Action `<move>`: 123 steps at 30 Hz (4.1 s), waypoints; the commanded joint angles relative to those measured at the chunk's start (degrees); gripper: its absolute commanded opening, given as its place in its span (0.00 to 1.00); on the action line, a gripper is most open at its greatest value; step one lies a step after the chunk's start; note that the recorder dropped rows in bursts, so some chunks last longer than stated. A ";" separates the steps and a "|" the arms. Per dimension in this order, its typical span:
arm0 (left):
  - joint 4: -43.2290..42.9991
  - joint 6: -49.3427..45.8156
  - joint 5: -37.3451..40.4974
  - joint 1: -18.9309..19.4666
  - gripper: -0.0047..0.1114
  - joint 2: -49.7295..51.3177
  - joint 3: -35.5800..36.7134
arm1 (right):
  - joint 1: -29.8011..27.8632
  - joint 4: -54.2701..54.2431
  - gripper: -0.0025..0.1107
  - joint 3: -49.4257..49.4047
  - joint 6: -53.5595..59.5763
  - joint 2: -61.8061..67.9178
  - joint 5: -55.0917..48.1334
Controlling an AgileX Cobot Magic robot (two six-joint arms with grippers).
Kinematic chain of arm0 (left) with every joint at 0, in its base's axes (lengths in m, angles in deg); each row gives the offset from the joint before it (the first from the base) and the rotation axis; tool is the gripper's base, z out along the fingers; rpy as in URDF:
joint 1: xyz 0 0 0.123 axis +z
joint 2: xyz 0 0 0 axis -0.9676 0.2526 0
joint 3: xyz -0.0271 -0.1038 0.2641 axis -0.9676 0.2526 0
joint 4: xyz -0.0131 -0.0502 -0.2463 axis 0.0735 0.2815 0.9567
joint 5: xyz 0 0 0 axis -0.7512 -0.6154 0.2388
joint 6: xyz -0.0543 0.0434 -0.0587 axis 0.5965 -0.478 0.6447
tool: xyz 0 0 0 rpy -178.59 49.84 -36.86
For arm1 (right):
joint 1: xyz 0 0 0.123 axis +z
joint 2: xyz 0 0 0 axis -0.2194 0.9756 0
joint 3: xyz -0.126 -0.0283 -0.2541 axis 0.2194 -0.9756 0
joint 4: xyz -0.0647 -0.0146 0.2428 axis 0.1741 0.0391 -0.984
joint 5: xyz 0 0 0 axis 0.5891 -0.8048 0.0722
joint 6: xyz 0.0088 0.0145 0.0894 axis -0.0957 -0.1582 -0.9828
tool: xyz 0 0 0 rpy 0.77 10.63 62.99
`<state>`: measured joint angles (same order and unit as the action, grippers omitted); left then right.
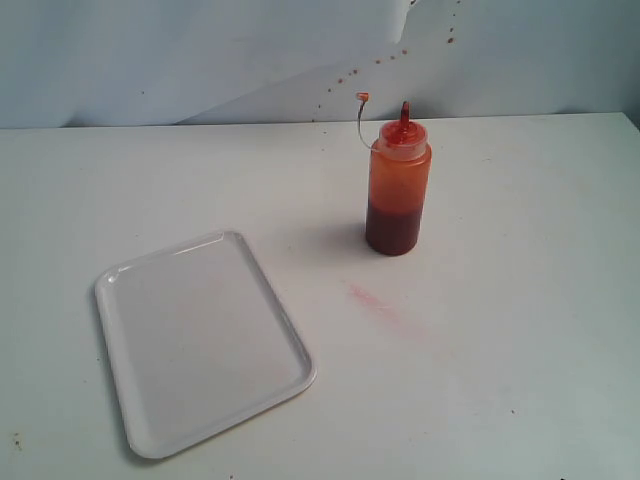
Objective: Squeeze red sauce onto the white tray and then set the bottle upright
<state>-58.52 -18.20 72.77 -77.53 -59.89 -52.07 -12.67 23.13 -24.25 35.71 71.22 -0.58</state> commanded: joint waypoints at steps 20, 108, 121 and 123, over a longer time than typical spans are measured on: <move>-4.39 15.41 -38.14 0.01 0.04 -0.22 0.27 | 0.00 -0.13 0.02 -0.17 -0.19 -0.37 0.04; -41.91 17.14 -83.46 -17.93 0.94 130.71 -60.20 | 0.00 -0.13 0.02 -0.17 -0.19 -0.37 0.04; -41.56 33.25 -71.64 -20.10 0.94 138.81 -74.87 | 0.00 -0.13 0.02 -0.17 -0.19 -0.37 0.04; -43.47 33.25 -71.64 -20.24 0.94 141.09 -76.81 | 0.00 -0.13 0.02 -0.17 -0.19 -0.37 0.04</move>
<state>-100.58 14.28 1.29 -97.28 79.91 -127.54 -12.67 23.13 -24.25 35.71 71.22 -0.58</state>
